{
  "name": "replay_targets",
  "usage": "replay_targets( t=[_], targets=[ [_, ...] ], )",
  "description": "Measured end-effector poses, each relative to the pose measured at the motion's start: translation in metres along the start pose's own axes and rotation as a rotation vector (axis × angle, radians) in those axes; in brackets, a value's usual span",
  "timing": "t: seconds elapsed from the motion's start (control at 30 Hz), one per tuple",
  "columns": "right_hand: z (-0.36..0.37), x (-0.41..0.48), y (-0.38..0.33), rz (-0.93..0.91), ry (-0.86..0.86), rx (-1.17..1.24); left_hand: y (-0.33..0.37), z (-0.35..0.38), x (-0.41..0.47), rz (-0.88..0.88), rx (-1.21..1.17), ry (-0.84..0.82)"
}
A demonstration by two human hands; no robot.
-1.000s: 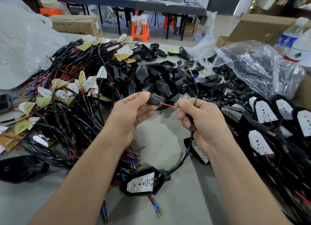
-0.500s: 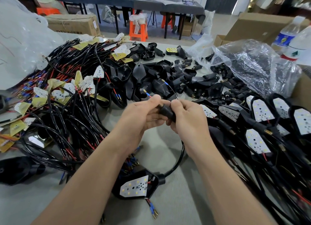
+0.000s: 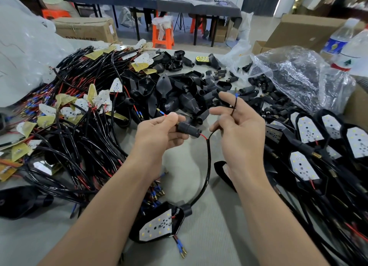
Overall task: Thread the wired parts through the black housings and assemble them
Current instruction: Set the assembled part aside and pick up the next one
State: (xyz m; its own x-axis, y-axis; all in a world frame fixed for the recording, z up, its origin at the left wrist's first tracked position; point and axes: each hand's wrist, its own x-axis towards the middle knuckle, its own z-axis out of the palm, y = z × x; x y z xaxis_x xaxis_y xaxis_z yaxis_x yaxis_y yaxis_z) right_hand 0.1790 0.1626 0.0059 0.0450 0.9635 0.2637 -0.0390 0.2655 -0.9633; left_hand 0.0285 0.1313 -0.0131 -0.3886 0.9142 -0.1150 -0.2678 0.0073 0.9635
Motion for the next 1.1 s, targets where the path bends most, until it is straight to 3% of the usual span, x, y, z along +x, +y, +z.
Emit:
replay_targets(
  t=[0.23,0.43,0.6,0.73,0.93,1.1],
  targets=[
    [-0.008,-0.002,-0.015,0.162,-0.313,0.264,0.0,-0.002,0.003,0.002,-0.079,0.07],
    [-0.006,-0.004,-0.013,0.224,-0.417,0.34,0.002,-0.004,0.004,0.018,-0.071,0.138],
    [-0.001,-0.004,-0.007,0.276,-0.29,0.202,0.003,-0.007,0.006,-0.026,-0.15,0.14],
    [-0.004,-0.002,0.0,0.152,-0.179,-0.052,0.005,-0.009,0.01,-0.046,-0.228,0.157],
    [-0.002,-0.005,0.002,0.089,-0.255,-0.293,0.004,-0.012,0.012,-0.06,-0.314,0.192],
    [0.0,-0.007,0.002,0.042,-0.214,-0.432,0.004,-0.012,0.011,-0.056,-0.326,0.204]
  ],
)
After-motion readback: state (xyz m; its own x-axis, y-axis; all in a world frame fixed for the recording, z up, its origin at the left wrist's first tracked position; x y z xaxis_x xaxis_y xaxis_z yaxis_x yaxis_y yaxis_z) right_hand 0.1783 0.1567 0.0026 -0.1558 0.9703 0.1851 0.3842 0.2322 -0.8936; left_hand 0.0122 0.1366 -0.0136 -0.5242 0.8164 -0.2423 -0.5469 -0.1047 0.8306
